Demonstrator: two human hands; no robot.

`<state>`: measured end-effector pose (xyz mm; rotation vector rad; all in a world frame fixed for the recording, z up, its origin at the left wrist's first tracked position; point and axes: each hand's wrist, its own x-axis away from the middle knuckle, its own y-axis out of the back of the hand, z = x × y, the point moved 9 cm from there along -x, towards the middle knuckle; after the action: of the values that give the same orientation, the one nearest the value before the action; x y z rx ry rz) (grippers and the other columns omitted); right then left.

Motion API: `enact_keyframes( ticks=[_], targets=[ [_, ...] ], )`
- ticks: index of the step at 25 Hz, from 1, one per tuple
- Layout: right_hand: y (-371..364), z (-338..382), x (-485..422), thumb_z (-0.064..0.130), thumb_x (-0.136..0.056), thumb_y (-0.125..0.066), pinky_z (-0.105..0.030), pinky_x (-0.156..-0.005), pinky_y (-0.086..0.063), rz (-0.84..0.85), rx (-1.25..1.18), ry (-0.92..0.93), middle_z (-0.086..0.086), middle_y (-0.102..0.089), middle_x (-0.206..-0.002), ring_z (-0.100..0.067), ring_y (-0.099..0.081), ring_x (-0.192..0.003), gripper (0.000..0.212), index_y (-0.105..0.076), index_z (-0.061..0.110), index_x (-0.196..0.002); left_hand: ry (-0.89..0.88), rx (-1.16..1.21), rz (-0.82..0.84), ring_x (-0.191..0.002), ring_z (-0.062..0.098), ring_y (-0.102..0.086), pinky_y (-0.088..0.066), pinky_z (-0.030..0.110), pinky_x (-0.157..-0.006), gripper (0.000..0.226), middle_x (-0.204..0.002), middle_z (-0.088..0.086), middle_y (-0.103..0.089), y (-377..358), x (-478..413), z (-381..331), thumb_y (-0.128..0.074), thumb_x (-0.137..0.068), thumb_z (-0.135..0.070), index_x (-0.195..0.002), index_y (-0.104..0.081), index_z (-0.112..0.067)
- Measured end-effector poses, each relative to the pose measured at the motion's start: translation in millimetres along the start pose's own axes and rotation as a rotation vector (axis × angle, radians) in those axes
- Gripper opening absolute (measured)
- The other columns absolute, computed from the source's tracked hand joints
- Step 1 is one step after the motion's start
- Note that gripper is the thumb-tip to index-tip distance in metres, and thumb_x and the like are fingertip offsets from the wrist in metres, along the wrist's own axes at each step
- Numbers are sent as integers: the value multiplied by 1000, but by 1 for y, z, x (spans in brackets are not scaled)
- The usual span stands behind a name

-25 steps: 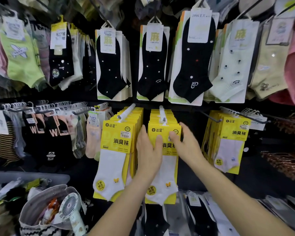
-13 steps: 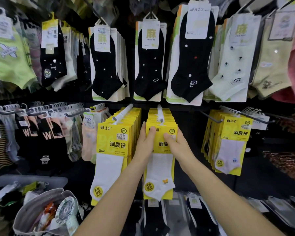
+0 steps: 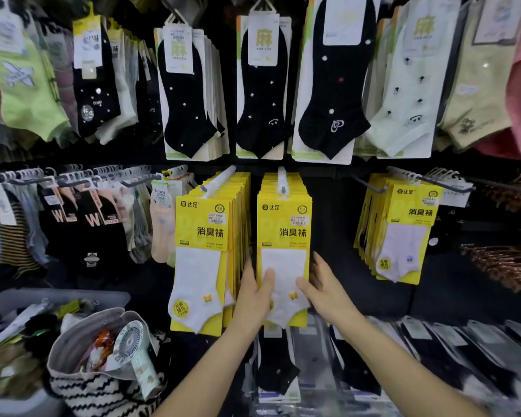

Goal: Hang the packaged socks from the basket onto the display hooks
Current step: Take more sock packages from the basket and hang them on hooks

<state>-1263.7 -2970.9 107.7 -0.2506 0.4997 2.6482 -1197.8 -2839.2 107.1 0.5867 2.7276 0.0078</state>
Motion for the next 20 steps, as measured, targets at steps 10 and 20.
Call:
enact_keyframes(
  ticks=[10,20],
  targets=[
    [-18,-161,177,10,-91,-55,-28,-101,-37,159,57,-446,-15,-35,-145,-25,-39,-132,63,-22,10,-146,357,-243,211,-122,0,-33,-30,15,-100,60,-144,-6,-32,-26,180,136,-50,-95,-23,-147,-21,-14],
    [-38,-282,304,27,-93,-56,-30,-94,-39,295,331,-774,-16,-52,-133,-28,-50,-121,50,-42,6,-135,805,-417,245,-121,28,-48,-41,29,-90,41,-135,14,-50,-38,316,282,-57,-92,-18,-128,-46,-1]
  ],
)
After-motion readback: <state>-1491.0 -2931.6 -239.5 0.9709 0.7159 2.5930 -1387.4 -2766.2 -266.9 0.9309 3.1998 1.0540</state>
